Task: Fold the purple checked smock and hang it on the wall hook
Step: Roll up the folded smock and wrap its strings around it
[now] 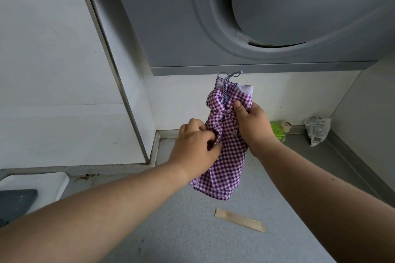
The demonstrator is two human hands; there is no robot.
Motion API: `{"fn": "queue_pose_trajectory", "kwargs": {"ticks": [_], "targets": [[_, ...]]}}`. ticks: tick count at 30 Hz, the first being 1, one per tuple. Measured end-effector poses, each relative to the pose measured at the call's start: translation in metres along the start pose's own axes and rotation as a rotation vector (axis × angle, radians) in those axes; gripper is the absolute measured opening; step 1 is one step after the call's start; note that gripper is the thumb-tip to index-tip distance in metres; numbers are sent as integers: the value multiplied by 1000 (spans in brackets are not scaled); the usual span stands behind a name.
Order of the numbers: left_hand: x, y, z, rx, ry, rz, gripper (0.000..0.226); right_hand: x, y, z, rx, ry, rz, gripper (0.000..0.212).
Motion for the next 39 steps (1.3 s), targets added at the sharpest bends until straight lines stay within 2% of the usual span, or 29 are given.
{"fn": "queue_pose_trajectory", "kwargs": {"ticks": [3, 6, 11, 13, 14, 16, 18, 19, 21, 24, 26, 29, 32, 35, 37, 39], "targets": [[14, -8, 1, 30, 178, -347, 24, 2, 3, 1, -1, -5, 60, 40], [26, -10, 0, 67, 311, -650, 37, 2, 9, 5, 5, -25, 102, 35], [35, -18, -5, 252, 529, -841, 36, -2, 12, 10, 25, -50, 103, 24], [28, -17, -6, 347, 524, -845, 34, -2, 11, 11, 40, -82, 121, 29], [24, -17, -6, 390, 502, -813, 39, -2, 11, 11, 51, -102, 146, 31], [17, -20, -6, 460, 493, -826, 73, -1, 9, 11, 77, -128, 192, 34], [11, -25, -6, 475, 521, -899, 103, 3, 7, 10, 103, -129, 209, 36], [10, -27, -6, 462, 531, -928, 109, 5, 7, 9, 112, -127, 215, 37], [10, -29, -4, 423, 570, -1005, 98, 5, 8, 9, 119, -121, 247, 38], [12, -30, -3, 418, 636, -1084, 51, 2, 10, 9, 123, -101, 300, 40], [12, -30, -3, 383, 647, -1085, 39, -4, 8, 6, 145, -106, 336, 46], [11, -30, 3, 283, 623, -1165, 36, -19, -1, -3, 273, -146, 274, 60], [13, -24, 8, 155, 630, -1186, 37, -35, -17, -15, 436, -162, 120, 47], [18, -21, 13, 63, 618, -1145, 46, -45, -25, -19, 453, -162, 44, 61], [20, -17, 18, 77, 606, -1103, 48, -47, -29, -25, 518, -146, -2, 66], [22, -13, 23, 183, 585, -1104, 53, -48, -30, -29, 565, -100, -106, 68]]}}
Point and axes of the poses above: each hand's wrist, its own z-axis towards the middle knuckle, its own y-axis out of the back of the hand, x = y × z, the point moved 6 cm from there along z, towards the middle knuckle, and after that the axes turned 5 degrees about -y, right-handed, at the moved point
